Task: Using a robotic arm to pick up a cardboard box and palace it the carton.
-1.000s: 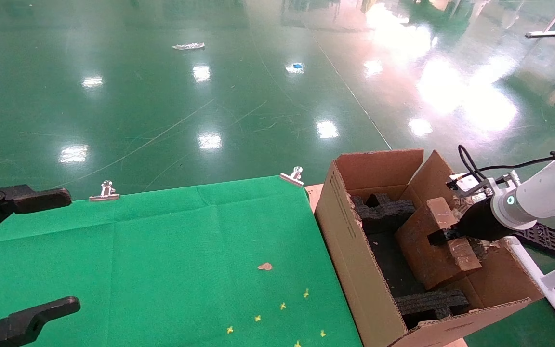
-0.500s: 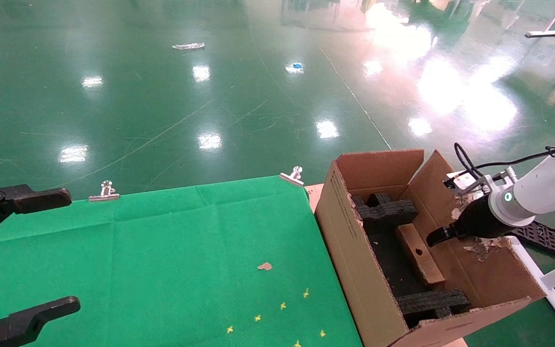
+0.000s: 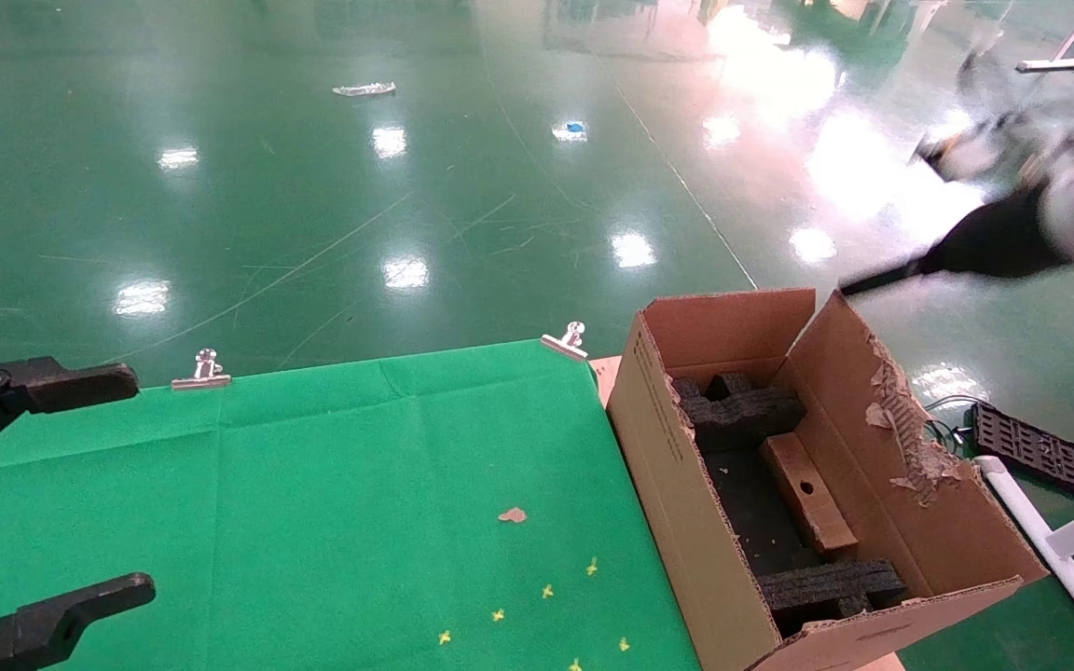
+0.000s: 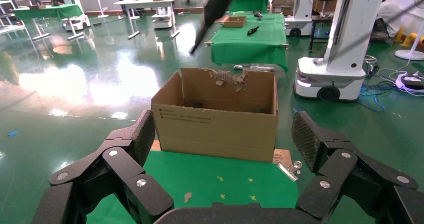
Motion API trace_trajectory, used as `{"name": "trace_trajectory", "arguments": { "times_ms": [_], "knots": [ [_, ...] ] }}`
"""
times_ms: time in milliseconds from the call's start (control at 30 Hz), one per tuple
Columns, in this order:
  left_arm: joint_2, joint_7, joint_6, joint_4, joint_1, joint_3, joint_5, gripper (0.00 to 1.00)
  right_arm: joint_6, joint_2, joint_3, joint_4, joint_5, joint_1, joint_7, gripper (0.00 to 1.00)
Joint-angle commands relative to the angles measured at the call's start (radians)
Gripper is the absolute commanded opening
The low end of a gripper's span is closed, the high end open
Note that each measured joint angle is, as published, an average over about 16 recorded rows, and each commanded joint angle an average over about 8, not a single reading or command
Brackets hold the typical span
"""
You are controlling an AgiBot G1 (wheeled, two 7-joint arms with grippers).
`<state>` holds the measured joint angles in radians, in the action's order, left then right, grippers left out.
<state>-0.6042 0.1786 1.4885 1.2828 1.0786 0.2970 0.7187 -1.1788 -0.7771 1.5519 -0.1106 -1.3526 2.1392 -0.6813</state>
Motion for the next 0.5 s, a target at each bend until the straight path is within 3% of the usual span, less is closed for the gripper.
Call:
{"name": "trace_trajectory", "arguments": {
  "times_ms": [33,267,500],
  "knots": [
    [0.0,0.0,0.0,0.0,0.0,0.0,0.0,1.0,-0.019,0.018,-0.002,-0.018,-0.001,0.074,0.029,1.0],
    [0.0,0.0,0.0,0.0,0.0,0.0,0.0,1.0,-0.068,0.061,-0.014,-0.069,0.01,0.157,0.052,1.0],
    [0.0,0.0,0.0,-0.001,0.0,0.0,-0.001,1.0,-0.092,0.075,-0.073,-0.13,0.041,0.118,0.072,1.0]
  ]
}}
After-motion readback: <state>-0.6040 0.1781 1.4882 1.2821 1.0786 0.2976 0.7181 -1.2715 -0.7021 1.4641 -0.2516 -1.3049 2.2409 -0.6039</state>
